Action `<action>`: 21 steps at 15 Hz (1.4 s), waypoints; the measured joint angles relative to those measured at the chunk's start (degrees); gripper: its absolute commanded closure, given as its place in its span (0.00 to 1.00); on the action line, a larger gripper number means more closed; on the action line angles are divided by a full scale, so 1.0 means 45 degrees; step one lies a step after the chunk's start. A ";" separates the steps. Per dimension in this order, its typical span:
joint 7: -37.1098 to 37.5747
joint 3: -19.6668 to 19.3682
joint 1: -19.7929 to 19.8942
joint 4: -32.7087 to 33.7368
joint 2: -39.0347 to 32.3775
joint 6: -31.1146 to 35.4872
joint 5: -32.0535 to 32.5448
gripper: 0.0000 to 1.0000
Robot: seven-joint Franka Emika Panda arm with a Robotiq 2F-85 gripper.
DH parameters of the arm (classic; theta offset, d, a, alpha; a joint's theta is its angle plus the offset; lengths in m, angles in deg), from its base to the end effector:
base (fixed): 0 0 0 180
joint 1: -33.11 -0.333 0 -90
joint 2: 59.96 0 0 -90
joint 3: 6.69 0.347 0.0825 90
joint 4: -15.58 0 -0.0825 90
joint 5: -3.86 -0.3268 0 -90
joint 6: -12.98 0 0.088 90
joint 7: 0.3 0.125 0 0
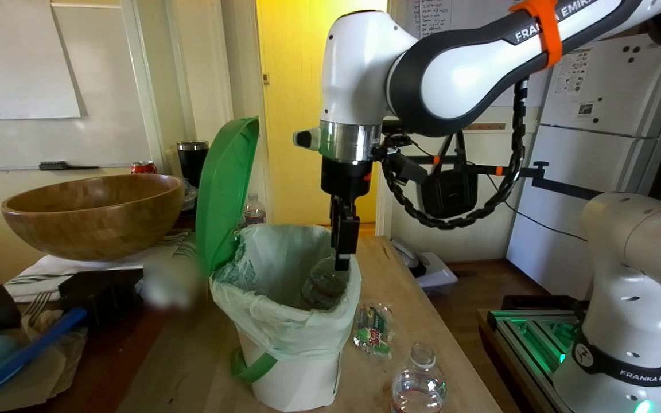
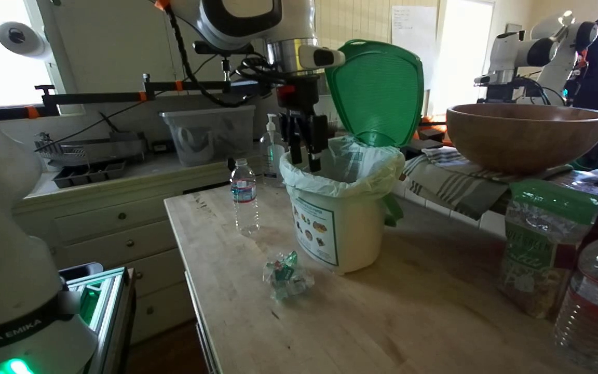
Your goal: Take the water bottle out of the bin and put it on the countertop.
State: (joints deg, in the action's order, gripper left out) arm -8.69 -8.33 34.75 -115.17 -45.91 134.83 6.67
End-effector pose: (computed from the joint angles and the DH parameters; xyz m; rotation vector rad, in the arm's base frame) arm 0.4228 -0.0280 0.4999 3.0890 0.1759 0.1328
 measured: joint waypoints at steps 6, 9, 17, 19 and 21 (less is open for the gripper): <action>-0.0145 -0.0007 -0.0012 0.0010 -0.0078 0.0080 -0.0112 0.93; -0.0185 -0.0024 -0.0012 0.0050 -0.0079 0.0083 -0.0151 0.92; -0.0182 -0.0024 -0.0067 0.0419 0.0816 0.0087 -0.0306 0.92; -0.0172 -0.0019 -0.0105 0.0417 0.1366 0.0080 -0.0305 0.92; -0.0158 -0.0003 -0.0109 0.0411 0.1920 0.0053 -0.0300 0.92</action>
State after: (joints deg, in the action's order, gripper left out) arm -9.40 -8.34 34.26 -113.32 -37.27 135.06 5.32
